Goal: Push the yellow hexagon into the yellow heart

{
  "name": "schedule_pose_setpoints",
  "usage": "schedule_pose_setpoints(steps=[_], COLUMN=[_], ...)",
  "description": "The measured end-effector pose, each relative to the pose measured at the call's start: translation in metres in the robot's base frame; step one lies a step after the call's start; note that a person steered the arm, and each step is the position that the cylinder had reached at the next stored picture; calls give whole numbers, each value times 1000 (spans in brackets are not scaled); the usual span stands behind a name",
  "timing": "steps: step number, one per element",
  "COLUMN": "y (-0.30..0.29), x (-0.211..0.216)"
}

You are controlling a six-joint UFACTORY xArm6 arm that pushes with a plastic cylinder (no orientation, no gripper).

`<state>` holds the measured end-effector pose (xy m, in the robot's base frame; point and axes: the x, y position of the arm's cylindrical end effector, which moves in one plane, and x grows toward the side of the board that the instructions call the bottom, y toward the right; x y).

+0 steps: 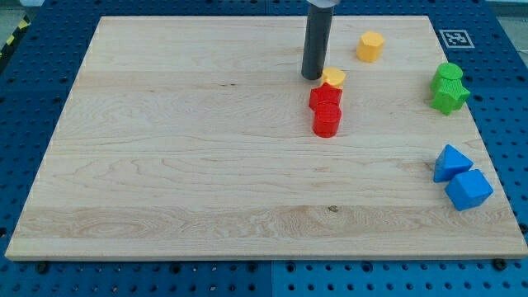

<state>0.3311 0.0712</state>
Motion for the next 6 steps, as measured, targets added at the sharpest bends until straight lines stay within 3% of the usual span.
schedule_pose_setpoints(steps=[1,3,5,6], y=[0,0,0,28], x=[-30,-34,-91,-111])
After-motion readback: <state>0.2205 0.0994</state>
